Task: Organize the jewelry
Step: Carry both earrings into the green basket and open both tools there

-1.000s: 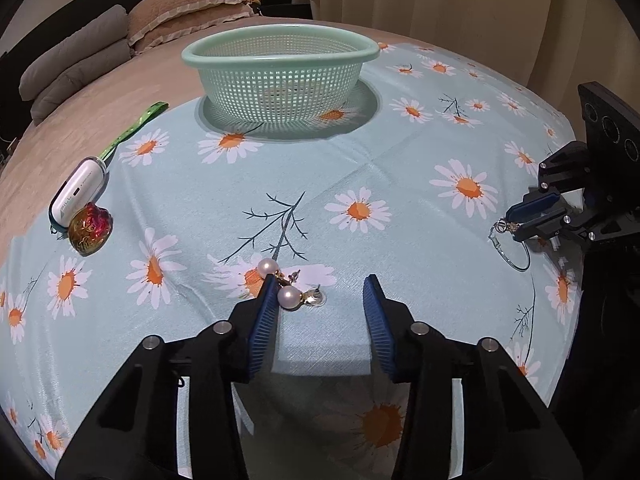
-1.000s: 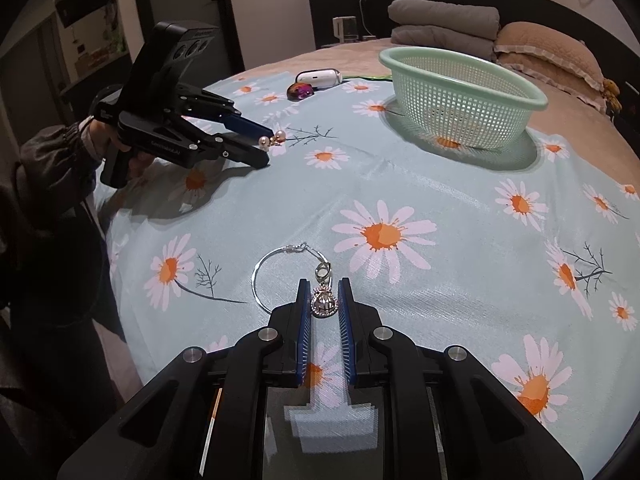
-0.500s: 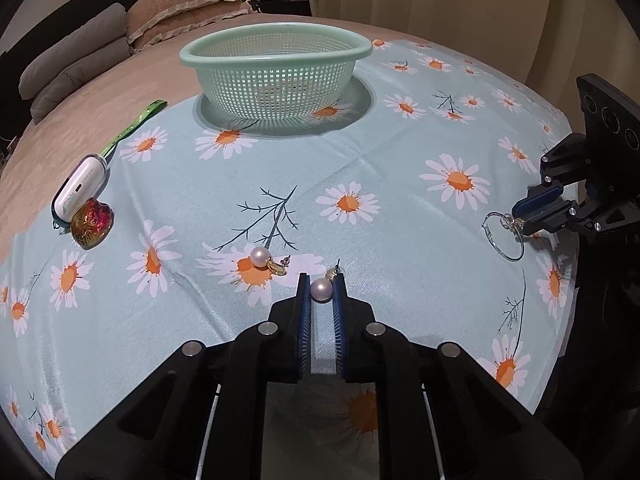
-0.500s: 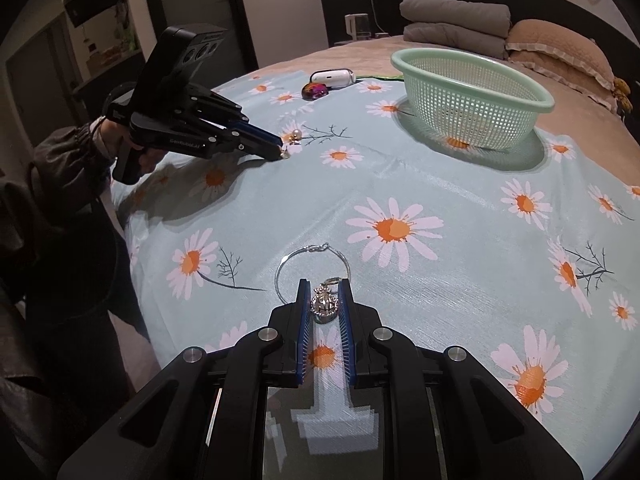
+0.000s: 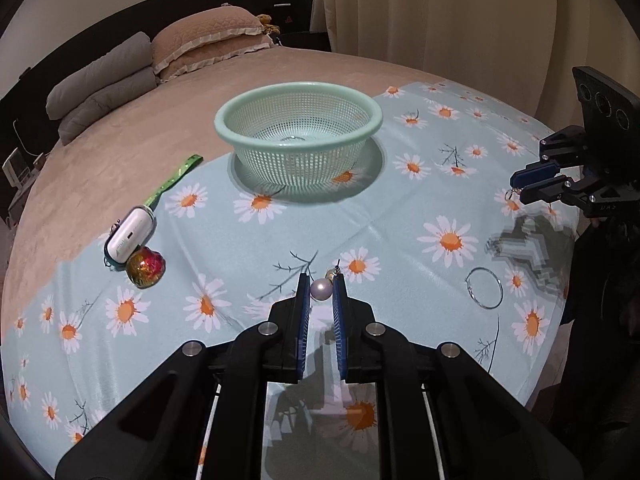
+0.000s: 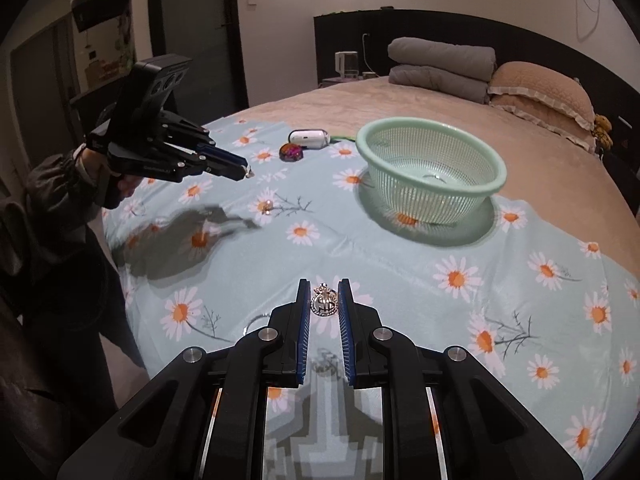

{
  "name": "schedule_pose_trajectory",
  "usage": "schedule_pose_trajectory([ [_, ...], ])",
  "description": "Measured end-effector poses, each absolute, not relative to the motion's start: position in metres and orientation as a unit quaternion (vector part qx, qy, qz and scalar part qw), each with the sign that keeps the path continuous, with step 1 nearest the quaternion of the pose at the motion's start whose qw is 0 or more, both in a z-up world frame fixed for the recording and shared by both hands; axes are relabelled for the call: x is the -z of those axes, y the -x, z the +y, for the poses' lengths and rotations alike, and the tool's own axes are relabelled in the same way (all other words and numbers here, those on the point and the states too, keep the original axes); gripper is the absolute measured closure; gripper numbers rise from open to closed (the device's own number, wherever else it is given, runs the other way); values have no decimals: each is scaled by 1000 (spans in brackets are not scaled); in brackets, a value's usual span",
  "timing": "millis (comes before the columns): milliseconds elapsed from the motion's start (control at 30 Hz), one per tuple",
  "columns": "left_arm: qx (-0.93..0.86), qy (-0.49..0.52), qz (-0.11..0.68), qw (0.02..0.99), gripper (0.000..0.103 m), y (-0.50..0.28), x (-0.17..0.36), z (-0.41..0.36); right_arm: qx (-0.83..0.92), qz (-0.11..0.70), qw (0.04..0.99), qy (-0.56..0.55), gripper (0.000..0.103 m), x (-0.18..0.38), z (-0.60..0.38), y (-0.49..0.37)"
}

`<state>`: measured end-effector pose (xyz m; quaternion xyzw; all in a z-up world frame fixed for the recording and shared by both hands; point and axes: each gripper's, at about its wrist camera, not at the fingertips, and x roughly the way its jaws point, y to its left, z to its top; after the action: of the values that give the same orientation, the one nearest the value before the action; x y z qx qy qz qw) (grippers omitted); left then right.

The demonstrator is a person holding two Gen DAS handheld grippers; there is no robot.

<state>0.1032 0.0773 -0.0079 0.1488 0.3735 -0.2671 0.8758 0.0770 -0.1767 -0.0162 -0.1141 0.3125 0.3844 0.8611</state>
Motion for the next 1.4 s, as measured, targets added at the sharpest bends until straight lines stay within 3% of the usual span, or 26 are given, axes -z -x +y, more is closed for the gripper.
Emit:
schedule_pose_trajectory([
  [300,270,-122,370,881,91,-149,-29,58,-400,288,859,139,90,-38,-164,-128],
  [600,301,-136,367,870,91,-217,-43,26,-402,288,855,155,90,-57,-158,-200],
  [1000,322,-202,408,830,91,-312,7,-20,-417,352,811,212,90,4,-121,-303],
  [1300,317,-236,435,809,91,-325,30,-27,-412,388,786,251,89,36,-102,-322],
  [1367,314,-237,436,809,82,-324,29,-26,-410,394,784,247,88,37,-103,-324],
  [1400,307,-239,432,813,65,-323,28,-24,-402,386,790,255,87,36,-104,-323],
])
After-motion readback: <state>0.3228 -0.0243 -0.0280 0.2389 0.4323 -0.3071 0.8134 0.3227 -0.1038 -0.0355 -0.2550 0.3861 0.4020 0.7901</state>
